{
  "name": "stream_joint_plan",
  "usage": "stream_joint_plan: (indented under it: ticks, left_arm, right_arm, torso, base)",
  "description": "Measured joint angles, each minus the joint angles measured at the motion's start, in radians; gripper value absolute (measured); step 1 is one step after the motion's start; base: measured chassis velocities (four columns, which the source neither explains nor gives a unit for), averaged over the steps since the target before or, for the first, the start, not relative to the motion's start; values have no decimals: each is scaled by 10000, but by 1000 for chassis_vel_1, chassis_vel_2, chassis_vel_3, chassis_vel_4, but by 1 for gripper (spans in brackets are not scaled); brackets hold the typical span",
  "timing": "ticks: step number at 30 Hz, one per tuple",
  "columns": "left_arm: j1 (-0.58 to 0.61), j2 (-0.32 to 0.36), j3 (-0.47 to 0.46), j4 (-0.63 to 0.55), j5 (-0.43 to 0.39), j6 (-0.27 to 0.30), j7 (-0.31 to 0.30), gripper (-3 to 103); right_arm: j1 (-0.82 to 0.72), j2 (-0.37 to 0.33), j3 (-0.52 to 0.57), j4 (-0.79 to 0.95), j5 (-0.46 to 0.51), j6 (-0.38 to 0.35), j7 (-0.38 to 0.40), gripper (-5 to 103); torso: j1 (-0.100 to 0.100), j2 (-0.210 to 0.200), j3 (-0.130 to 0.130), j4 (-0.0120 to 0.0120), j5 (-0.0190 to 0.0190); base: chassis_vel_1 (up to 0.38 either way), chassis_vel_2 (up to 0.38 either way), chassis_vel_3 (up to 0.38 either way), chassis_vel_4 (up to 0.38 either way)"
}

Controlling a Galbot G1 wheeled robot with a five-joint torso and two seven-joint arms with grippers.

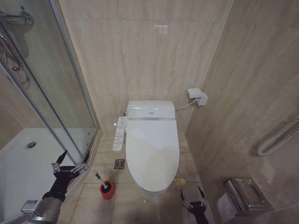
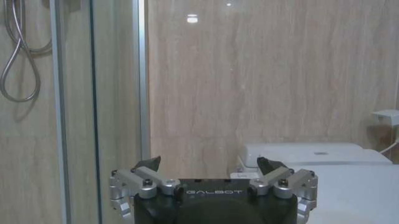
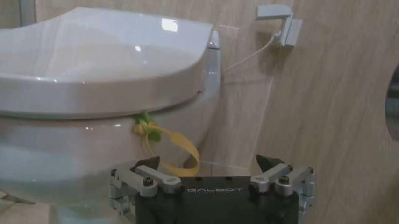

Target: Open the toilet lid, clean the toilet bowl with a toilet brush, close the toilet lid, and flush.

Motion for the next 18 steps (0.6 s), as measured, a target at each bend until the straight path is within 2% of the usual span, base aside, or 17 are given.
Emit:
stream_joint_plan:
  ticks: [18]
  left_arm:
    - [0, 0, 0, 0, 0, 0, 0, 100]
  right_arm:
    - [1033, 22, -132, -915, -138, 424, 351, 100]
  torso:
    - [0, 0, 0, 0, -1]
  base:
    - [0, 0, 0, 0]
